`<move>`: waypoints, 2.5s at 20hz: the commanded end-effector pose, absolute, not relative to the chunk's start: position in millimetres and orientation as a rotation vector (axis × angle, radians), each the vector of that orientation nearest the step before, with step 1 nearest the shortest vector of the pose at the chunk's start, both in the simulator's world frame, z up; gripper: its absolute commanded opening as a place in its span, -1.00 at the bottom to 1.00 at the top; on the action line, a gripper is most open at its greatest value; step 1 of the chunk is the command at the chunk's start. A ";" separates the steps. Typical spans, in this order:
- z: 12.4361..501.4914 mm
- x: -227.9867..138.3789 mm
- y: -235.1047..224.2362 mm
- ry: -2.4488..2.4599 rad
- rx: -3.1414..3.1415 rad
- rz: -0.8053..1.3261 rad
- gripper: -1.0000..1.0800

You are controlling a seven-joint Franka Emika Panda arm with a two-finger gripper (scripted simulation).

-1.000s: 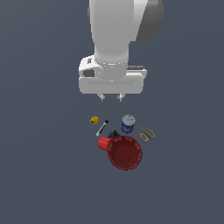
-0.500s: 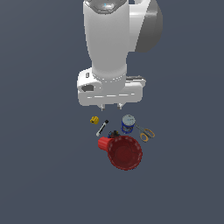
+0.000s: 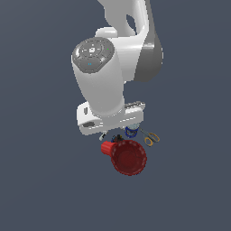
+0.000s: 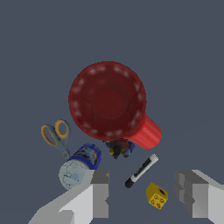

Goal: Pick up a designated object from a clutter of objects.

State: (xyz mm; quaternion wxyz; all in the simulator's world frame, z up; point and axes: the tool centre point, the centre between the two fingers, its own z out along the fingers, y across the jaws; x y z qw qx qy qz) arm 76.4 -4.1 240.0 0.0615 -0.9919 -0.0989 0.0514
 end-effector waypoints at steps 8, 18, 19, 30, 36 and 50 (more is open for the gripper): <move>174.4 117.0 -7.1 -0.478 -2.845 0.183 0.23; 111.8 141.4 -11.2 -0.603 -2.696 0.165 0.23; 107.5 142.6 -11.5 -0.610 -2.686 0.163 0.23; 87.6 147.3 -13.4 -0.641 -2.641 0.151 0.23; 73.7 144.5 -7.7 -0.642 -2.640 0.150 0.23; 59.9 141.2 -2.2 -0.643 -2.639 0.149 -1.00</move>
